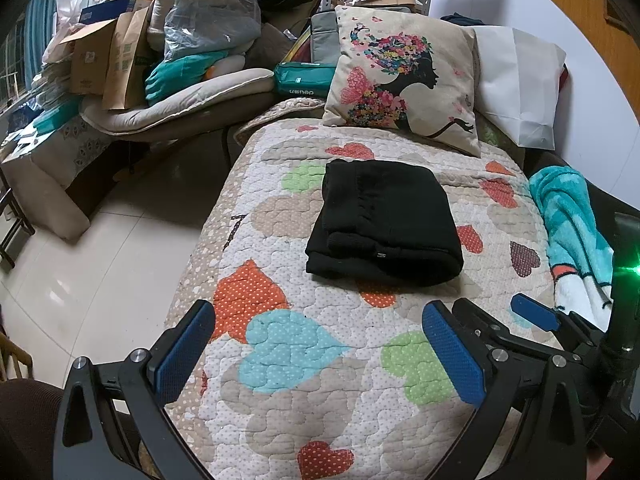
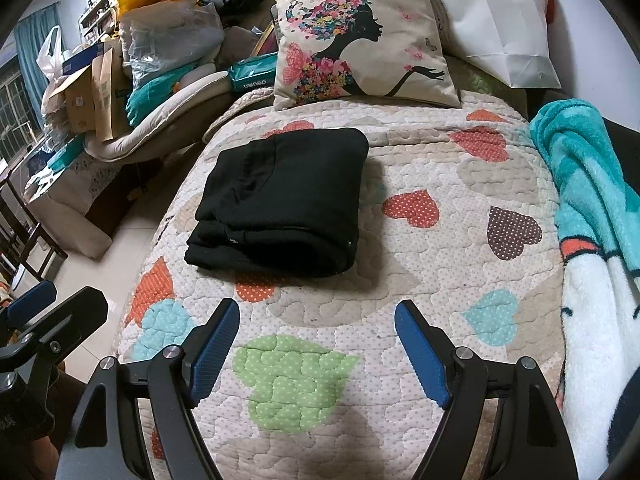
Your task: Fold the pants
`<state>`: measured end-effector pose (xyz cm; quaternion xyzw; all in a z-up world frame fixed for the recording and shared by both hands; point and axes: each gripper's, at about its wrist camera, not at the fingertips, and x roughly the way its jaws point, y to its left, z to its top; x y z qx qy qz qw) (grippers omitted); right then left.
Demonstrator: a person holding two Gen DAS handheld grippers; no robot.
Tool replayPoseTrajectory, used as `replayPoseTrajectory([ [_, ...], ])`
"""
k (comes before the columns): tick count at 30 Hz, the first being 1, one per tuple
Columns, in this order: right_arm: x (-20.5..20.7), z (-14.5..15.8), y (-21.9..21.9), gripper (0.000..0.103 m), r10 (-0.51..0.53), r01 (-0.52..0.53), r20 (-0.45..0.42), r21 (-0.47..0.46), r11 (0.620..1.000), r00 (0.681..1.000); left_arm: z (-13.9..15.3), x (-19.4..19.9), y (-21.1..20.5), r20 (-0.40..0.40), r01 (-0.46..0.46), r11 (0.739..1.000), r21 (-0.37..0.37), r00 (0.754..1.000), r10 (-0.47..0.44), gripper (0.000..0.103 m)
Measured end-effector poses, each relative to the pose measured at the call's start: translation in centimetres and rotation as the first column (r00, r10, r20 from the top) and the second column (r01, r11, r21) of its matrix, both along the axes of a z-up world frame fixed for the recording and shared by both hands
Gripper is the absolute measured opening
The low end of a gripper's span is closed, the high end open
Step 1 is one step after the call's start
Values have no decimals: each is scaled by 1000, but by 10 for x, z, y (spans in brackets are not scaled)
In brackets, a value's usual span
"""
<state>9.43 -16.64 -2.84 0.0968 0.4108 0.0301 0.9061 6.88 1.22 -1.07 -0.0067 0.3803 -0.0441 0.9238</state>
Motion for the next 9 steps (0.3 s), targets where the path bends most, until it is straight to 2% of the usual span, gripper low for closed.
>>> replayPoseTrajectory([
  [5,1,-4,-1,85,3,-4,-6,-7,1000,1000,-5,2,0,-5,12,1000,4,1000,-12,103],
  [9,3,-8,-4,85,-5,4,-22,-12,1000,1000,-15,8,4,-41,8,1000,-6,999,-8,103],
])
